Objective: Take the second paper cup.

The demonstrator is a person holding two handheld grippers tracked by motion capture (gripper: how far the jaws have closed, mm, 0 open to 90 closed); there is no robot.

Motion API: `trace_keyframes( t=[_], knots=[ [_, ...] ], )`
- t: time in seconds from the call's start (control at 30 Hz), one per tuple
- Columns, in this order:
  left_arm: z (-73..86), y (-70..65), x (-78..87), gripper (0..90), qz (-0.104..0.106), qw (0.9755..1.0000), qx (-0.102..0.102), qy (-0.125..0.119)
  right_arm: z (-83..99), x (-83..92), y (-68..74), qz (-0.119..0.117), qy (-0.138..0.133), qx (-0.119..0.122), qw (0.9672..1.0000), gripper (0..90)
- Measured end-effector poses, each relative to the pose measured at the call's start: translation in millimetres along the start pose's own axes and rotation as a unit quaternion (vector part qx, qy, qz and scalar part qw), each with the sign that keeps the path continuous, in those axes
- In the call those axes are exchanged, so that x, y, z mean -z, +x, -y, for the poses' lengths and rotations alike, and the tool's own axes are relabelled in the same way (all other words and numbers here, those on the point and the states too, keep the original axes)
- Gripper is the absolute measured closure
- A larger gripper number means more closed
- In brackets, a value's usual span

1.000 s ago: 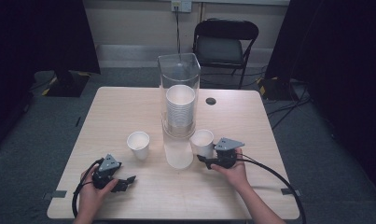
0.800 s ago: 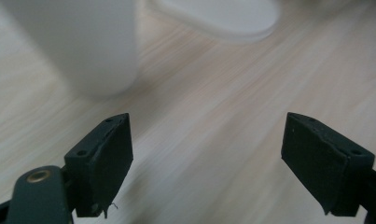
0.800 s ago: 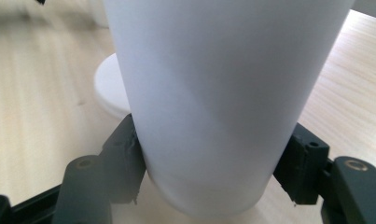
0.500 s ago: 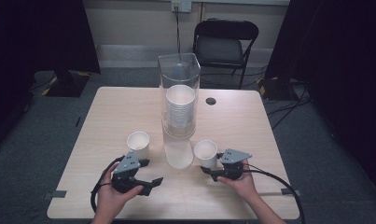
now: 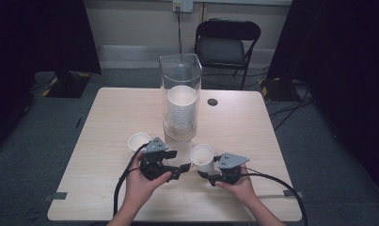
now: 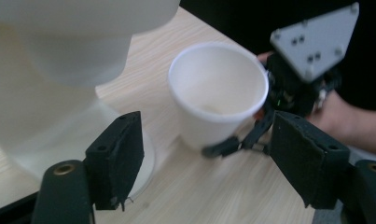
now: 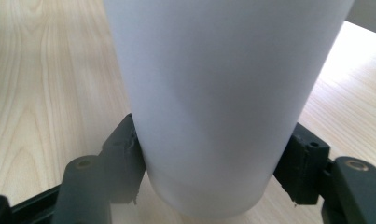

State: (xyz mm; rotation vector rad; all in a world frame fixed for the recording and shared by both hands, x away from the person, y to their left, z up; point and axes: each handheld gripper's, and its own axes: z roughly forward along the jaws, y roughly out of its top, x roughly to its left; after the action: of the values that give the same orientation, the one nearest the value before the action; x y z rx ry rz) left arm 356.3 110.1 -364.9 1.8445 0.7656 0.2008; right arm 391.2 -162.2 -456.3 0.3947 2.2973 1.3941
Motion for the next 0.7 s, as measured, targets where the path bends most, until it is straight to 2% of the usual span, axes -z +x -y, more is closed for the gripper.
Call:
trace_keyframes(
  t=[0.07,0.13,0.17,0.27,0.33,0.4,0.47,0.6,0.7],
  knots=[
    [-4.6,-0.4,-5.0,32.2,-0.001,1.0000,-0.001,0.004,-1.0,-1.4,2.0,-0.005,0.001,0.004,1.0000,34.3],
    [-7.5,-1.9,-10.9,33.8,-0.003,0.9999,0.004,0.010,-2.2,-2.0,4.1,-0.009,0.001,0.009,0.9999,34.2],
    [-8.8,-2.4,-14.4,34.8,0.003,0.9999,0.008,0.014,-2.7,-2.3,4.6,-0.010,0.000,0.014,0.9999,34.2],
    [-10.4,-3.7,-21.9,44.6,0.005,0.9995,0.015,0.026,-3.7,-3.2,6.1,-0.012,0.005,0.026,0.9996,34.1],
    [-10.9,-4.0,-26.5,53.1,0.001,0.9991,0.018,0.038,-3.8,-3.9,7.0,-0.018,0.004,0.029,0.9994,34.1],
    [-11.2,-3.5,-29.8,56.2,-0.007,0.9984,0.023,0.051,-4.4,-3.9,7.9,-0.022,0.003,0.030,0.9993,34.1],
    [-11.2,-2.8,-31.2,67.8,-0.013,0.9975,0.032,0.062,-5.5,-3.6,8.4,-0.022,0.001,0.038,0.9990,34.1],
    [-10.7,-1.2,-31.1,89.7,-0.014,0.9960,0.049,0.073,-5.6,-4.1,8.5,-0.023,0.002,0.036,0.9991,33.9],
    [-9.5,-0.2,-31.8,90.0,-0.015,0.9943,0.062,0.085,-4.1,-4.9,8.4,-0.023,0.009,0.035,0.9991,33.5]
  ],
)
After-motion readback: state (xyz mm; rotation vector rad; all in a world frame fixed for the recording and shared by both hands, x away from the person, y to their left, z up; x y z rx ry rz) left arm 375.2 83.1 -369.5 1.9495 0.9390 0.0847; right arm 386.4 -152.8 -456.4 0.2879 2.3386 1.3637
